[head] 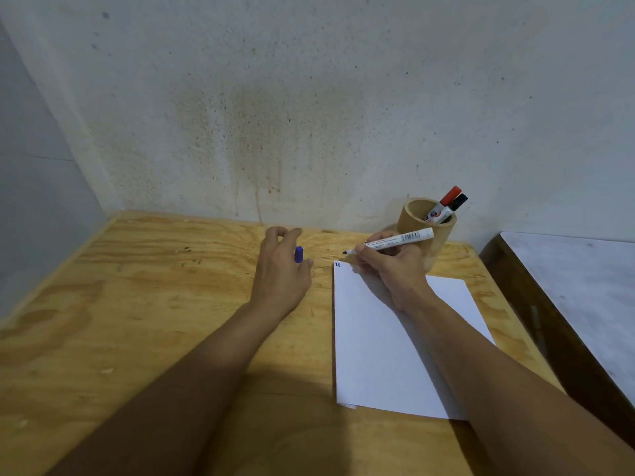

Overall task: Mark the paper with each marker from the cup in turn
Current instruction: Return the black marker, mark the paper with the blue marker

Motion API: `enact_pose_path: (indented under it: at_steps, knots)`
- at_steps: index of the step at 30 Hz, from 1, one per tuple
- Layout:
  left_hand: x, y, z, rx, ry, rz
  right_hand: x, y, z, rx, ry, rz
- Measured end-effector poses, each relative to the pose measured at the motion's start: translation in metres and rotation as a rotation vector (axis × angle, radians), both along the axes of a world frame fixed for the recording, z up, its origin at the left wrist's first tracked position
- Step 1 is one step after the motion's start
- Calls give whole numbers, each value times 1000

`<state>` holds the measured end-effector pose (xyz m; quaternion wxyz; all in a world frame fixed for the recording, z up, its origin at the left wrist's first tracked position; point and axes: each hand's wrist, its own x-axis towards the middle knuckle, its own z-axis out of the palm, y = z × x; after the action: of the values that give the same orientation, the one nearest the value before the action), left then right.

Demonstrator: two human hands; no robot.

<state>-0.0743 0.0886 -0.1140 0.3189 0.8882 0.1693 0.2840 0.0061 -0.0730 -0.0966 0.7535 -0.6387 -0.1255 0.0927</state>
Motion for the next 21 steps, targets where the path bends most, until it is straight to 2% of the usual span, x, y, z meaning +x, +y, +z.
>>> enact_pose_path:
  at_steps: [3,5,6,9,11,14,17,21]
  knots:
    - [10,8,3,-18,102,-13,1,-3,10,47,29,17]
    - [12,10,9,-151,86,14,3,-9,20,65,43,34]
    - [12,10,14,-328,68,19,2,-12,26,86,56,42]
    - [9,8,34,-1109,-5,-95,-3,-17,42,92,4,60]
    - [9,4,44,-1335,-26,-186,-9,-18,50,76,-56,48]
    - [7,-6,51,-1406,-50,-256,-16,-19,60,58,-118,17]
    - [6,-15,56,-1397,-51,-270,-21,-22,66,3,-174,1]
    - [5,-22,63,-1396,-64,-292,-24,-28,74,29,-183,-24]
